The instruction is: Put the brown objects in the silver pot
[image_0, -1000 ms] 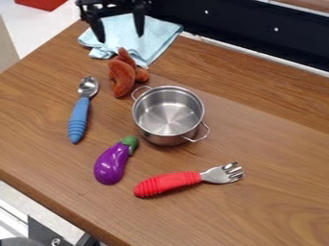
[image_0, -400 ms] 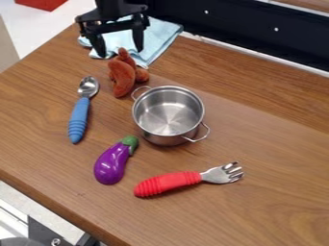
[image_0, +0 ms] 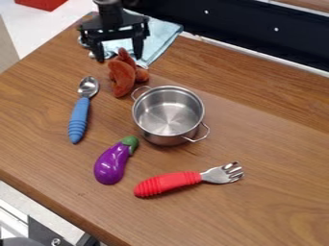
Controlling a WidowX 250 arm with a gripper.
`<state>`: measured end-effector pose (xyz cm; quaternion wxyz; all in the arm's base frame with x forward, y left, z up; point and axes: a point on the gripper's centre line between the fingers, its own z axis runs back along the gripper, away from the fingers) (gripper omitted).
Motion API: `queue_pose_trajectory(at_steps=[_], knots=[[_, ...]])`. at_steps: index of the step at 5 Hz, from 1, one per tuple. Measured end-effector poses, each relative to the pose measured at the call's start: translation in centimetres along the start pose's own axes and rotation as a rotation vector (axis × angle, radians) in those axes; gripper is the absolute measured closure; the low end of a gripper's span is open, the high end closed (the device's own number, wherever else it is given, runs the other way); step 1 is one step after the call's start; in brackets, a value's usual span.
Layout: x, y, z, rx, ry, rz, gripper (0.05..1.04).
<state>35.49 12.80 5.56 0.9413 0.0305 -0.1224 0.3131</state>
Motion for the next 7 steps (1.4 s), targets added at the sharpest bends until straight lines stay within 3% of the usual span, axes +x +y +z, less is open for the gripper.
queue_pose_trajectory(at_steps=[2, 3, 4, 5, 6, 7], knots=[[-1.4, -0.3, -2.6, 0.074, 0.005, -0.010, 0.085], [-1.9, -0.3, -3.2, 0.089, -0.019, -0.008, 0.113], [-1.9, -0.2, -3.2, 0.091, -0.024, 0.002, 0.351], [-2.0, -0.3, -3.2, 0.088, -0.017, -0.003, 0.519], [-1.9, -0.1, -3.1, 0.088, -0.021, 0.034, 0.556], [-1.6, 0.1, -2.1, 0.077, -0.074, 0.089, 0.556]])
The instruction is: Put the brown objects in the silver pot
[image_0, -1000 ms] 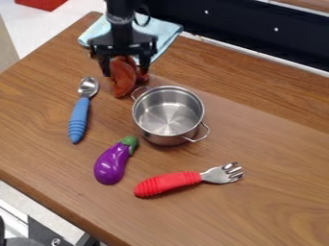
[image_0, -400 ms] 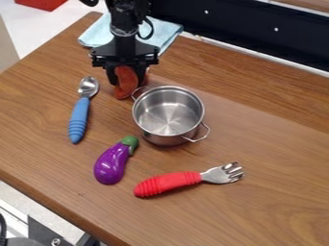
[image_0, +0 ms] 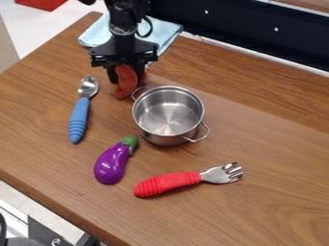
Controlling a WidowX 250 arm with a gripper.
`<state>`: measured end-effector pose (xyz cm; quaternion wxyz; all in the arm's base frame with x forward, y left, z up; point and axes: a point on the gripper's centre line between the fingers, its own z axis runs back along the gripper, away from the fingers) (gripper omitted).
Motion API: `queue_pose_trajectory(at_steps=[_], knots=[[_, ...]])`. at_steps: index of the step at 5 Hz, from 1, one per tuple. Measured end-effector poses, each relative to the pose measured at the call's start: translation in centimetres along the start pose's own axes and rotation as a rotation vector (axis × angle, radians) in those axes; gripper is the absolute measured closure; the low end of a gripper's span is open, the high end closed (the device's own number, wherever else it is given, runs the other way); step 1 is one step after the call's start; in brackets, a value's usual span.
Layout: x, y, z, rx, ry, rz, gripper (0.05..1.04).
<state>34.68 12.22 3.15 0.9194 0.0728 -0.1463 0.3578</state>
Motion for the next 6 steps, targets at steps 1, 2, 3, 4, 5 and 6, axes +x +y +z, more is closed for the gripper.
queue_pose_trajectory(at_steps=[1, 2, 3, 4, 5, 6], knots=[[0.6, 0.1, 1.5, -0.034, -0.078, 0.087, 0.556], [1.3, 0.0, 3.0, -0.063, -0.125, 0.146, 0.558], [1.5, -0.1, 4.2, -0.096, -0.139, 0.187, 0.558], [0.8, -0.6, 6.1, -0.163, -0.085, 0.163, 0.558], [-1.3, -1.6, 6.4, -0.197, -0.005, 0.096, 0.558], [-4.1, -3.3, 6.8, -0.211, 0.089, -0.023, 0.558]])
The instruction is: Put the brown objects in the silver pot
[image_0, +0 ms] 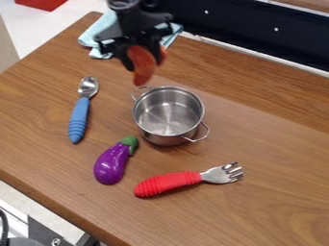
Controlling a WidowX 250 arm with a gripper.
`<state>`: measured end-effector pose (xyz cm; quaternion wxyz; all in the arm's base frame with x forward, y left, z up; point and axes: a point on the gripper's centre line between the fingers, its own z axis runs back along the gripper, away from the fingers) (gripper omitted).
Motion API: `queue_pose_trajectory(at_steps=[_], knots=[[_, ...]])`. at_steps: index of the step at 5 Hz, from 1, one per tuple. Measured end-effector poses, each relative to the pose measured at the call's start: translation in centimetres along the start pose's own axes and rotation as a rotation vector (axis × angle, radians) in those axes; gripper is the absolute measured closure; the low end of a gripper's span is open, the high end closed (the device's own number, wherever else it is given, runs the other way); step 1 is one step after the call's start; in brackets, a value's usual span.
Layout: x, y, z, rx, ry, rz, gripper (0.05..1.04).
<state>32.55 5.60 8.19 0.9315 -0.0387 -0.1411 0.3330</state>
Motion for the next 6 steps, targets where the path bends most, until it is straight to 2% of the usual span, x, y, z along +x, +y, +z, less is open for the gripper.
queue_pose_trajectory(at_steps=[1, 2, 3, 4, 5, 6], knots=[[-2.5, -1.2, -0.6, 0.002, 0.047, -0.105, 0.558], [-4.7, -1.6, -1.7, 0.000, 0.060, -0.155, 0.558], [-4.9, -2.0, -1.9, 0.006, 0.033, -0.171, 0.558], [-5.1, -1.9, -2.1, 0.010, 0.028, -0.163, 0.489], [-5.1, -1.9, -1.9, 0.007, 0.047, -0.148, 0.204], [-4.8, -1.8, -1.6, 0.007, 0.060, -0.143, 0.081]])
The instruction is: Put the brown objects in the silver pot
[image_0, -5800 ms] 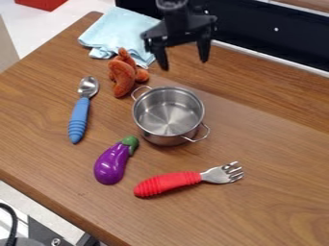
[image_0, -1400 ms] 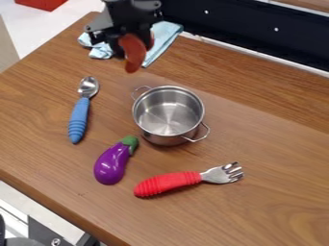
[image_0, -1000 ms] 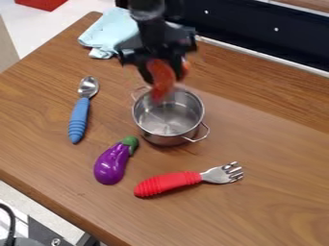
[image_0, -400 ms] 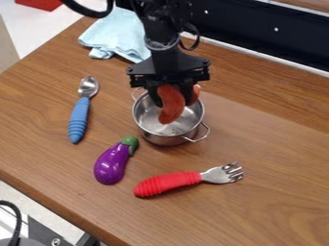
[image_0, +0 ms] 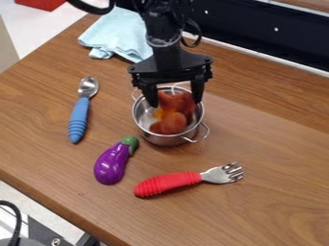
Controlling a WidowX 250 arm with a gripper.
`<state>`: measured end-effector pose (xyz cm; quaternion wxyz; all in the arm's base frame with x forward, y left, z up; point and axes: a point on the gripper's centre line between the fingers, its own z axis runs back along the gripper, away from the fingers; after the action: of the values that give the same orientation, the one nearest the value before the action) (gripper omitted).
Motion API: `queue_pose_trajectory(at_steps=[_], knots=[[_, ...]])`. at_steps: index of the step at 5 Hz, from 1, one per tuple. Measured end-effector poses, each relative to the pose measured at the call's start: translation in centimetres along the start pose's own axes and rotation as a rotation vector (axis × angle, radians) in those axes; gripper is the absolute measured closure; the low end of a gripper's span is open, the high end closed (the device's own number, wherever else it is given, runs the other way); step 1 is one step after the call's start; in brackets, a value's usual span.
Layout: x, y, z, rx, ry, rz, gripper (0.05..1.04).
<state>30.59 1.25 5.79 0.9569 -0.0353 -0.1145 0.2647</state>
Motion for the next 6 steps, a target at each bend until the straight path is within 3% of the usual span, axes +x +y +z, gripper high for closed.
queue_pose_trajectory(at_steps=[4, 5, 6], knots=[[2.4, 2.3, 2.0, -0.046, 0.055, 0.046, 0.083], [4.2, 5.0, 3.3, -0.083, 0.063, 0.081, 0.083], [5.1, 8.2, 3.7, -0.088, 0.052, 0.101, 0.083]])
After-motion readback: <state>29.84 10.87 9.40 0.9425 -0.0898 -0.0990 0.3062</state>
